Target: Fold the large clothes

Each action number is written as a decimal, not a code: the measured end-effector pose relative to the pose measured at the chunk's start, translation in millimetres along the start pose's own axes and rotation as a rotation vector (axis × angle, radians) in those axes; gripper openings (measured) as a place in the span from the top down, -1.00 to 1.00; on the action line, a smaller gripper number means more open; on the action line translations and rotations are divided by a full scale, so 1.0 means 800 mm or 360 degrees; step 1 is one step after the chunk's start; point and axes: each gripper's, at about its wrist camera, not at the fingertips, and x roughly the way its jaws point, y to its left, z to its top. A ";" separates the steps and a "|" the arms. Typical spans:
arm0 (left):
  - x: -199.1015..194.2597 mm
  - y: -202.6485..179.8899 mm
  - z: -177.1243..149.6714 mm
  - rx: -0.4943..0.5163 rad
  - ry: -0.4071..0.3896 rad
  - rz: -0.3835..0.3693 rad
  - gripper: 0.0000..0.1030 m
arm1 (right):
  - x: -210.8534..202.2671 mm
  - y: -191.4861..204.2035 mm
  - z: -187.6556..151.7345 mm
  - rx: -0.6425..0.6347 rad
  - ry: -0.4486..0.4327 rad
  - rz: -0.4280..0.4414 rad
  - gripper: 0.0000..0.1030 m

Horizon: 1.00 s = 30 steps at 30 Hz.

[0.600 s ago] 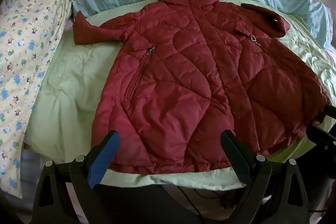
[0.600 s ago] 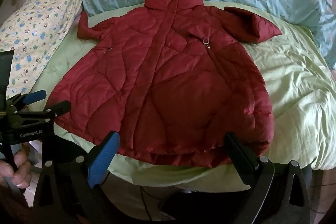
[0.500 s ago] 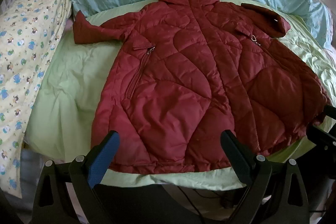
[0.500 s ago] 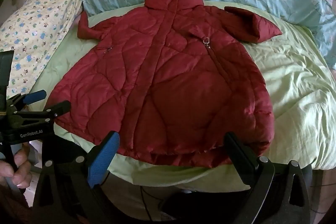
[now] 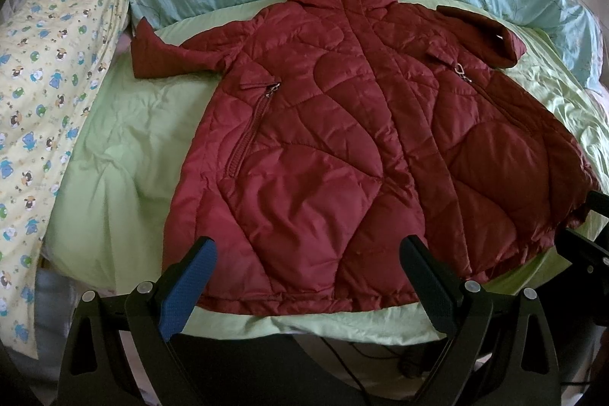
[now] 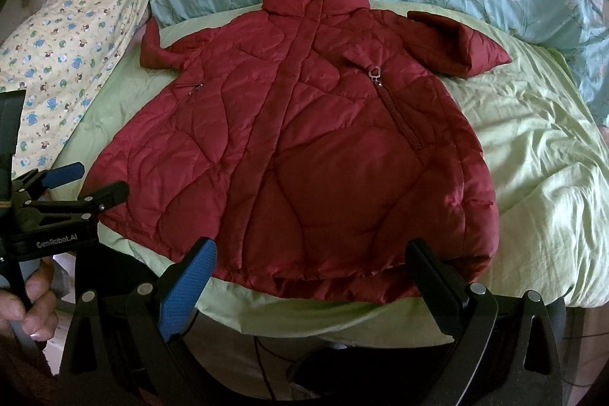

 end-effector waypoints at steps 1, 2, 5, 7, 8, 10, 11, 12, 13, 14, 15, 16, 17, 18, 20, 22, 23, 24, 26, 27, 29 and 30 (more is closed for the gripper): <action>0.000 0.000 0.000 -0.0001 0.0003 -0.0002 -0.90 | 0.000 0.000 0.000 0.0000 0.0001 0.0002 -0.94; 0.000 0.000 0.000 -0.0003 0.0005 -0.0004 -0.90 | 0.000 0.000 0.000 -0.0001 0.0001 0.0002 -0.94; 0.000 0.000 0.000 -0.0006 0.0006 -0.0006 -0.90 | 0.000 0.000 0.000 -0.0002 0.0000 0.0003 -0.94; 0.000 -0.001 -0.001 -0.0006 0.0002 -0.0003 -0.90 | 0.000 0.000 0.000 -0.0002 0.0000 0.0002 -0.94; 0.001 0.000 -0.001 -0.0001 -0.0005 0.0003 -0.90 | 0.000 0.000 0.000 -0.0002 0.0001 0.0002 -0.94; 0.000 0.000 -0.001 -0.0001 -0.0010 0.0003 -0.90 | 0.000 0.001 0.000 -0.0001 -0.0001 0.0002 -0.94; 0.001 0.000 0.000 -0.0001 -0.0009 0.0003 -0.90 | 0.000 0.001 0.000 -0.0001 0.0001 0.0001 -0.94; 0.001 0.000 0.000 0.0000 -0.0010 0.0003 -0.90 | 0.000 0.001 0.000 -0.0002 0.0001 0.0001 -0.94; 0.002 0.000 -0.001 0.0001 -0.0009 0.0002 -0.90 | 0.000 0.001 0.000 -0.0002 0.0001 0.0000 -0.94; 0.002 0.000 -0.001 0.0001 -0.0010 0.0001 -0.90 | 0.000 0.001 0.000 -0.0002 0.0001 0.0000 -0.94; 0.003 0.000 -0.001 0.0001 -0.0012 0.0001 -0.90 | 0.000 0.000 0.000 -0.0002 0.0000 0.0002 -0.94; 0.003 0.000 -0.001 -0.0002 -0.0013 0.0000 -0.90 | 0.000 0.001 0.000 -0.0002 -0.0001 0.0003 -0.94; 0.003 0.000 -0.001 -0.0003 -0.0008 -0.0003 -0.90 | 0.001 0.001 0.000 -0.0003 0.0000 0.0001 -0.94; 0.003 0.000 -0.001 -0.0004 -0.0005 -0.0005 -0.90 | 0.001 0.000 0.000 -0.0003 0.0001 0.0001 -0.94; 0.003 -0.001 -0.001 -0.0006 -0.0009 -0.0005 -0.90 | 0.001 0.001 0.000 -0.0003 0.0001 0.0001 -0.94; 0.004 -0.001 -0.001 -0.0007 -0.0009 -0.0008 -0.90 | -0.001 -0.001 0.001 -0.0001 0.0001 0.0002 -0.94; 0.004 -0.001 -0.001 -0.0008 -0.0005 -0.0011 -0.90 | -0.002 -0.001 0.002 0.0000 0.0002 0.0002 -0.94; 0.005 -0.002 -0.002 -0.0008 -0.0003 -0.0011 -0.90 | -0.003 -0.002 0.003 0.0000 0.0002 0.0002 -0.94; 0.007 -0.001 -0.002 -0.0013 -0.0002 -0.0016 -0.90 | -0.005 -0.005 0.004 -0.0003 0.0000 0.0002 -0.94; 0.008 -0.002 -0.002 -0.0015 0.0000 -0.0018 -0.90 | -0.004 -0.005 0.005 -0.0003 0.0000 0.0003 -0.94; 0.007 0.000 -0.001 -0.0034 -0.0034 -0.0040 -0.90 | 0.002 -0.003 0.004 -0.0003 -0.0004 0.0004 -0.94; 0.008 0.000 -0.001 -0.0033 -0.0034 -0.0038 -0.90 | 0.003 0.000 0.002 -0.0003 -0.0005 0.0005 -0.94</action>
